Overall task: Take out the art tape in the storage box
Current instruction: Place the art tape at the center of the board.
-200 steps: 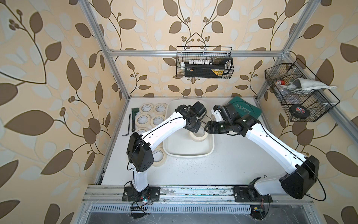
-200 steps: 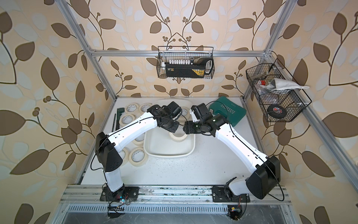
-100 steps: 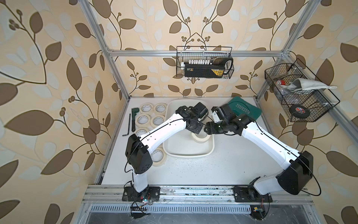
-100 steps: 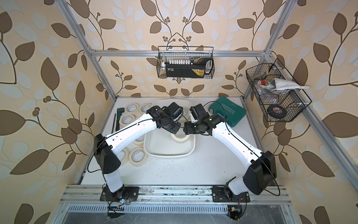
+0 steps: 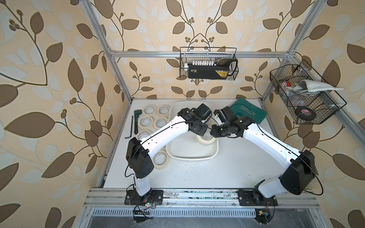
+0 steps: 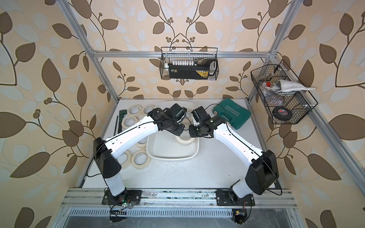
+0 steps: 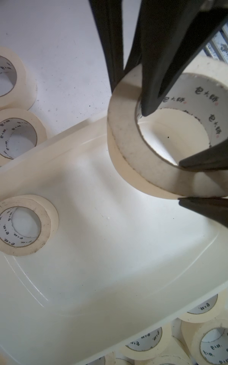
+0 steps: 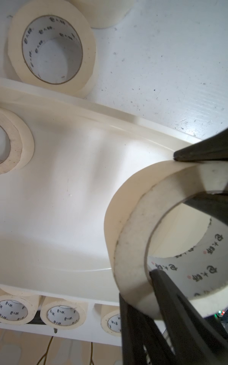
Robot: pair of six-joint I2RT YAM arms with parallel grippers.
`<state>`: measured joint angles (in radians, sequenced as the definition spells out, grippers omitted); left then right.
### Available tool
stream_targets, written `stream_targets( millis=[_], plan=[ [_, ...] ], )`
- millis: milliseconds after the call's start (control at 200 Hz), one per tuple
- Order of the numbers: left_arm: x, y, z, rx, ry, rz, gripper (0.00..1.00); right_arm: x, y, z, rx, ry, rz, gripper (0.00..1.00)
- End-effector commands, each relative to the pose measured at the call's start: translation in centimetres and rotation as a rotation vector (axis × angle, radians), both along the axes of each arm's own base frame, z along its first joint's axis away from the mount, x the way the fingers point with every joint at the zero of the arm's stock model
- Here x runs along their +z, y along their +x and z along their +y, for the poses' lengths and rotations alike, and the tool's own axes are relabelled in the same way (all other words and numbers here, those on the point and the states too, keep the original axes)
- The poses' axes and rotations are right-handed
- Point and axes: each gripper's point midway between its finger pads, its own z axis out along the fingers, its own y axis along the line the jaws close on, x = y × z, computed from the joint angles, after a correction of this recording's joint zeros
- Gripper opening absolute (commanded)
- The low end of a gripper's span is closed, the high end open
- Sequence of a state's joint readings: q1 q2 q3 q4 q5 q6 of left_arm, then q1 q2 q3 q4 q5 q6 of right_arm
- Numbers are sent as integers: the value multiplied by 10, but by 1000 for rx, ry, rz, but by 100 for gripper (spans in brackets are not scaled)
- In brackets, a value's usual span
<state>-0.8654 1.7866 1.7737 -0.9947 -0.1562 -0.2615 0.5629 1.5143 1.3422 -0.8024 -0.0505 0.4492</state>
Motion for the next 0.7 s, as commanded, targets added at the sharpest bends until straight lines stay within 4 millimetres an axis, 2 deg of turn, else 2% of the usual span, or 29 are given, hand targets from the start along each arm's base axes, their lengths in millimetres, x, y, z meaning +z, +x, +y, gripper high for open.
stream_targets(
  millis=[0, 70, 250, 435, 695],
  plan=[
    [44, -11, -8, -25, -156, -50, 28, 10, 5, -3, -14, -12, -32, 8],
    [50, -13, -11, -29, -198, -54, 48, 12, 4, -5, -15, -15, -36, 5],
    [69, -13, -9, -21, -260, -100, 74, 19, 1, -13, -10, -45, -58, 1],
    [85, -9, 0, 16, -303, -169, 84, 32, 1, -32, -27, -69, -94, 0],
    [79, 5, 20, 111, -293, -179, 91, 44, 4, -91, -141, -82, -127, 0]
  ],
)
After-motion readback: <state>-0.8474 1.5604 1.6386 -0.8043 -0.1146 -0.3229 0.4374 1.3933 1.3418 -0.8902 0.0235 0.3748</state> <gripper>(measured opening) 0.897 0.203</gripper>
